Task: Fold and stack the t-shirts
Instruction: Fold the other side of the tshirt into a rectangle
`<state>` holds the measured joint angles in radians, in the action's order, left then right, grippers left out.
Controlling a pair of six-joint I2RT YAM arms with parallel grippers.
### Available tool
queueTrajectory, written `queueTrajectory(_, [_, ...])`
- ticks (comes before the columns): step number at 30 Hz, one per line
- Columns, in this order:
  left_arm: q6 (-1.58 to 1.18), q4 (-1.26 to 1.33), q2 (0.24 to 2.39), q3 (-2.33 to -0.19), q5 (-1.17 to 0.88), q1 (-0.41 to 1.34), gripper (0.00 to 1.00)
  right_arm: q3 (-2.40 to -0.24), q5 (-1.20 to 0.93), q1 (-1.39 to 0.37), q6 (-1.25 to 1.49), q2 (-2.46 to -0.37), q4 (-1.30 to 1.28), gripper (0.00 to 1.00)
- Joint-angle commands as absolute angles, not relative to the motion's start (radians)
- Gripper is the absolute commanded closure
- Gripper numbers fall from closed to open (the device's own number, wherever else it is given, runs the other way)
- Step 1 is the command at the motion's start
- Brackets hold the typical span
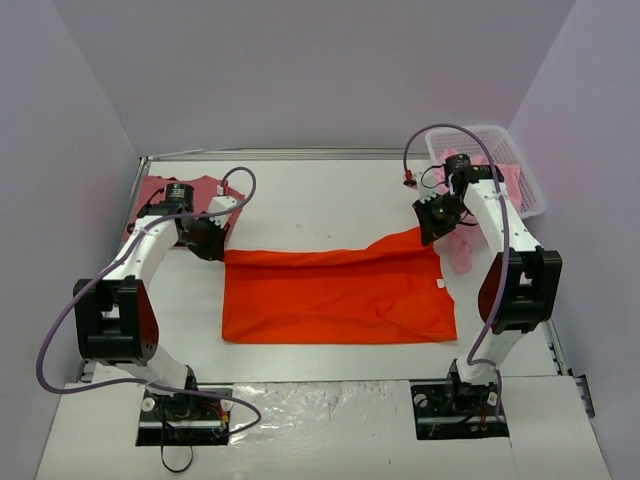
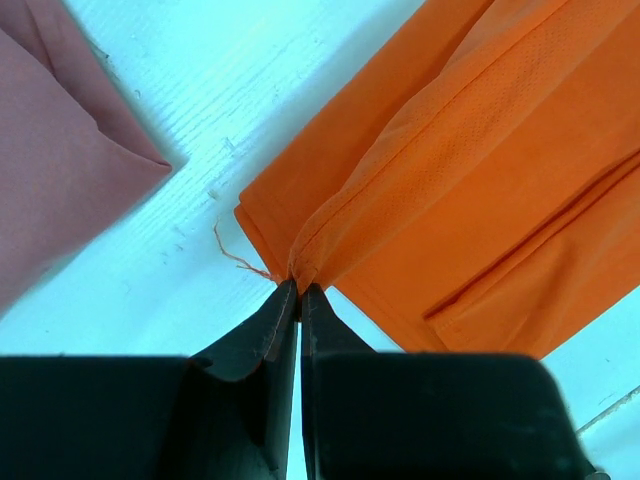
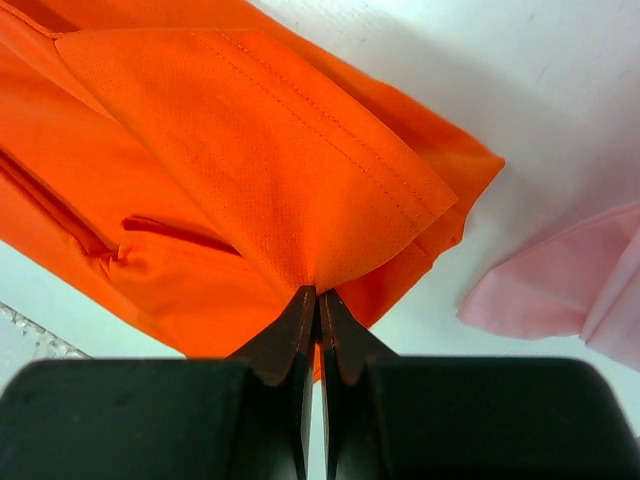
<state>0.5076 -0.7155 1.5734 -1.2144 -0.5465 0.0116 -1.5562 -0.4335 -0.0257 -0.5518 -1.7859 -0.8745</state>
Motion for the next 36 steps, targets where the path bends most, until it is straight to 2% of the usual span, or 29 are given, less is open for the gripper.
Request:
queueTrajectory(1, [0.554,-0.755,1.514,-1.203,-0.575,0.006,0.98,-1.519,-0.436,-0.021,-0.572,-1.707,-0.922,1.00])
queueTrajectory(17, [0.710,-0.900,1.454,-1.131,-0.650,0.008,0.98,-1.347,-0.434,-0.020,-0.603,-1.629,-0.933,1.00])
queueTrajectory(36, [0.753,-0.919,1.476,-1.060,-0.653,0.021,0.97,-1.229,-0.417,-0.014,-0.630,-1.644,-0.904,1.00])
